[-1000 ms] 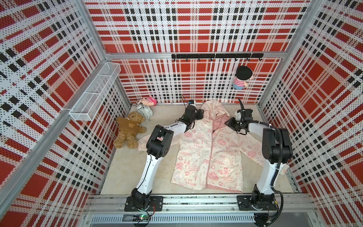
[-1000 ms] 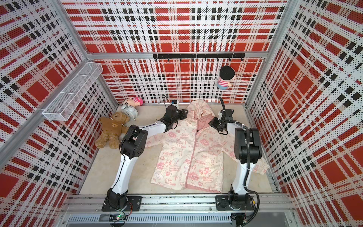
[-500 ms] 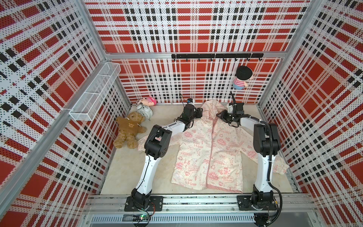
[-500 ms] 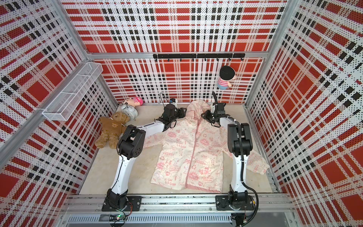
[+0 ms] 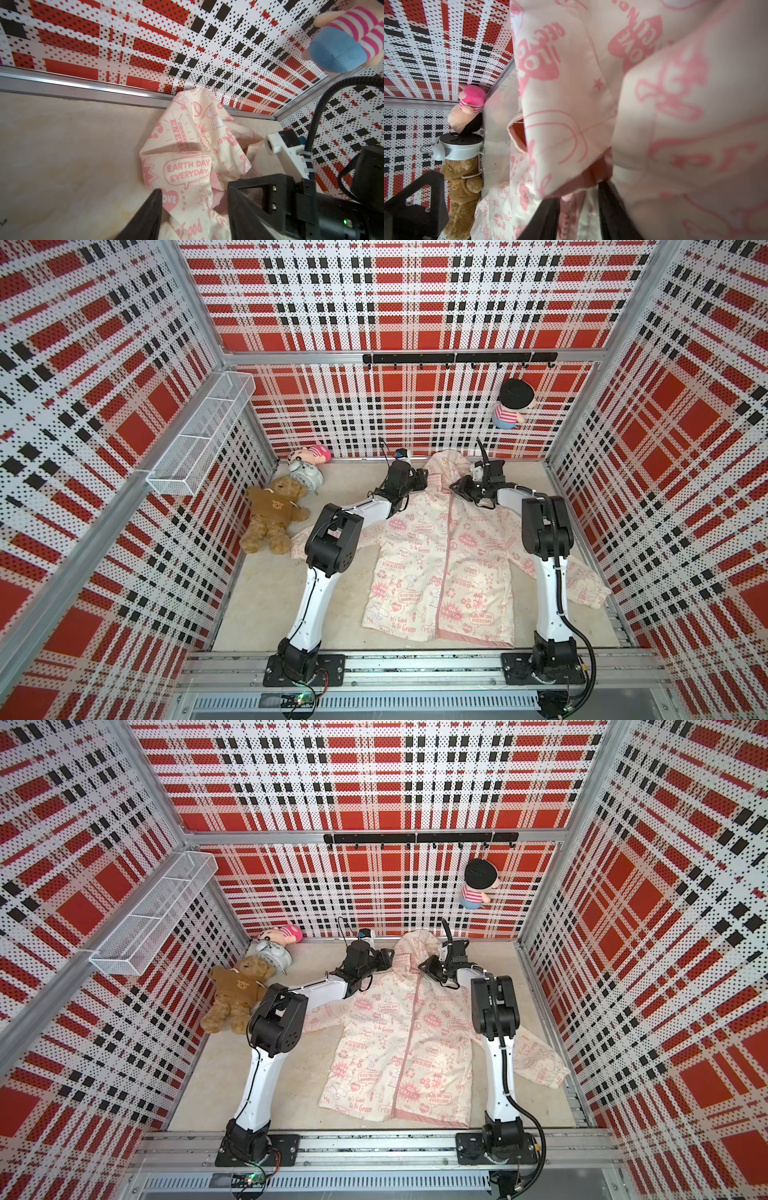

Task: Unzip the jacket
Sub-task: Smooth out the jacket at the center of the board.

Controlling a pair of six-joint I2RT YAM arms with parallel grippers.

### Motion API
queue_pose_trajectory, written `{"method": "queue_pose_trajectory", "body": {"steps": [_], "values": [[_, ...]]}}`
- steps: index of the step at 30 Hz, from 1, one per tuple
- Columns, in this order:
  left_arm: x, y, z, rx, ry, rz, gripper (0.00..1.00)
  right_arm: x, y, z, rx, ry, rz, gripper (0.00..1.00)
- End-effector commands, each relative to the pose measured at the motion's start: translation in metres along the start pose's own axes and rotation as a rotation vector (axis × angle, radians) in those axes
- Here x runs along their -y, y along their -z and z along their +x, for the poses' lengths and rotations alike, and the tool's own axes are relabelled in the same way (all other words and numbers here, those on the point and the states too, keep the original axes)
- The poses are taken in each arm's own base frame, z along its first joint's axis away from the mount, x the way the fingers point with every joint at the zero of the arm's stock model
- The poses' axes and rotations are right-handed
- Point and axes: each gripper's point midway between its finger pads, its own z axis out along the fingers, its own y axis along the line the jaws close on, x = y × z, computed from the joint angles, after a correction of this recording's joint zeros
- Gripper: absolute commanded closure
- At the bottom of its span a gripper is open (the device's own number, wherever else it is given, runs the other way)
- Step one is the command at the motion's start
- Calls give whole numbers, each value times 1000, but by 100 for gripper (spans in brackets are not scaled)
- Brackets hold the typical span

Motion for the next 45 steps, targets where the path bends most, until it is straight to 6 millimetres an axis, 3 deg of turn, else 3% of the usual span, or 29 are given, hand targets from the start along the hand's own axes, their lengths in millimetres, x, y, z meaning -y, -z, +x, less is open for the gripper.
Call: {"method": "queue_pose_trajectory", "body": {"steps": [1,6,8,9,12,15,20,24,32,36,41,45], "values": [[13,8,-22,48,-36,11,45,4,8,10,-29,10,26,61],[18,4,-32,48,-85,-4,32,-31,80,-16,92,90,0,53],[22,1,-33,40,-112,-8,5,-43,111,-24,149,128,-14,51],[28,-1,-32,35,-133,1,2,-48,127,-27,176,149,-17,51],[37,-11,-28,18,-257,-33,2,-60,162,-29,234,199,-18,50],[42,-28,-18,-31,-300,-14,2,-66,184,-21,267,276,-6,50],[29,-51,0,-171,-323,-64,2,-62,200,-6,322,374,29,49],[16,-52,14,-204,-353,-134,2,-65,208,0,366,425,15,48],[34,-68,62,-234,-378,-135,2,-64,214,12,370,422,20,48],[27,-74,78,-247,-317,-154,10,-60,215,20,345,416,39,49],[20,-77,78,-221,-276,-192,22,-59,213,29,324,419,52,49],[11,-77,71,-192,-250,-236,41,-56,209,35,305,413,67,50]]}}
